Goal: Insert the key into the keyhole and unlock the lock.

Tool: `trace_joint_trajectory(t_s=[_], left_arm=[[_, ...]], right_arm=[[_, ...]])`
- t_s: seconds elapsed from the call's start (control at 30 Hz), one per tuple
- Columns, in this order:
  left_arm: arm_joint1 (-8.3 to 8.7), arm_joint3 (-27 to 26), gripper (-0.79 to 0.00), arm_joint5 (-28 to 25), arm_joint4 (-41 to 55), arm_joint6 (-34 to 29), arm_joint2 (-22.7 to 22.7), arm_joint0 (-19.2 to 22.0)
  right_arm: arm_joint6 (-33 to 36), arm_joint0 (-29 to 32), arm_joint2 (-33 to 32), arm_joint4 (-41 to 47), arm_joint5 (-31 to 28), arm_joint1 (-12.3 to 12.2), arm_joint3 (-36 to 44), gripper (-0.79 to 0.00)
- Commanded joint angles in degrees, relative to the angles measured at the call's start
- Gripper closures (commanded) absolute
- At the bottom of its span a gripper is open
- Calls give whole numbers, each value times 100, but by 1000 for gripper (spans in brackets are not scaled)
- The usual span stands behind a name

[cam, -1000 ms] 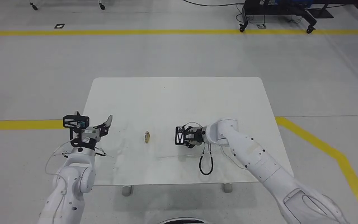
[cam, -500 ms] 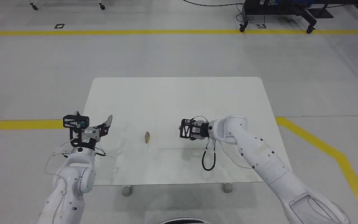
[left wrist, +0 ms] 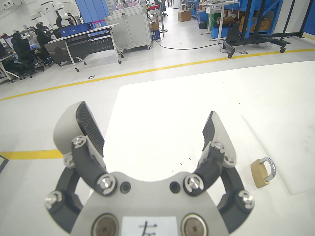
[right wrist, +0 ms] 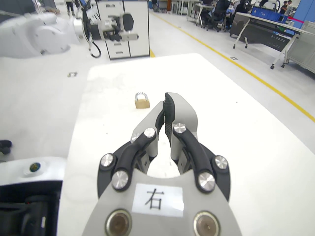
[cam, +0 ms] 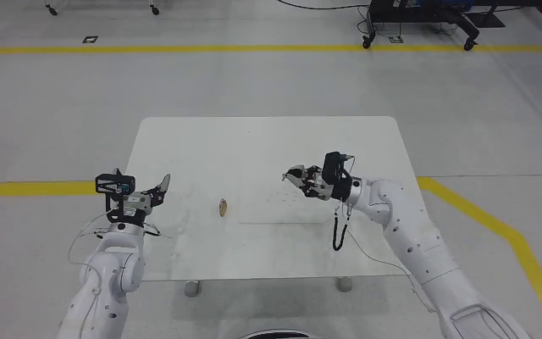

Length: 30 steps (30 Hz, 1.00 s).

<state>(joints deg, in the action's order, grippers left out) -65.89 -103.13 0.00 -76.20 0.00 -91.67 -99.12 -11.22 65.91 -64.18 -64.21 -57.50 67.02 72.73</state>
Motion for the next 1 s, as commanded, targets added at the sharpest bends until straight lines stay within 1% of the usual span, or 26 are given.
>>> trace_joint_trajectory(t_s=[0.0, 0.47, 0.5, 0.53, 0.6, 0.67, 0.7, 0.77, 0.8, 0.83, 0.9, 0.97], left_arm=[[0, 0, -785, 0, 0, 0, 0, 0], [0, 0, -785, 0, 0, 0, 0, 0], [-4, -18, -785, -76, 107, 7, 16, 4], [-11, -35, -785, -227, 335, 9, 25, -2], [-23, -118, -785, -696, 1083, -60, 0, -26], [-23, -215, -785, -1186, 1774, -299, -36, -49], [-22, -245, -785, -1397, 2088, -471, -30, -42], [-30, -204, -785, -1957, 3346, -1086, 68, 23], [-25, -144, -785, -2139, 4003, -1471, 67, 95], [-15, -82, -785, -2265, 4591, -1926, 71, 171], [21, -21, -785, -2192, 5336, -2721, -29, 347], [27, -27, -785, -2173, 5425, -2830, -50, 371]], right_arm=[[-10, -72, 86, 334, -50, -40, -121, 0], [6, -86, 100, 360, -50, -51, -131, 0], [6, -86, 100, 360, -50, -51, -131, 0], [6, -86, 100, 360, -50, -51, -131, 0], [-148, -6, 124, 731, -50, -39, -251, 0], [-281, -57, 244, 1140, -50, -27, -408, 0], [-316, -97, 358, 1369, -50, -25, -484, 0], [-292, -243, 567, 1830, -50, -43, -660, 0], [-283, -305, 674, 2061, -50, -61, -705, 0], [-281, -351, 778, 2296, -50, -89, -717, 0], [-195, -386, 967, 2807, -50, -176, -744, 0], [-195, -386, 967, 2807, -50, -176, -744, 0]])
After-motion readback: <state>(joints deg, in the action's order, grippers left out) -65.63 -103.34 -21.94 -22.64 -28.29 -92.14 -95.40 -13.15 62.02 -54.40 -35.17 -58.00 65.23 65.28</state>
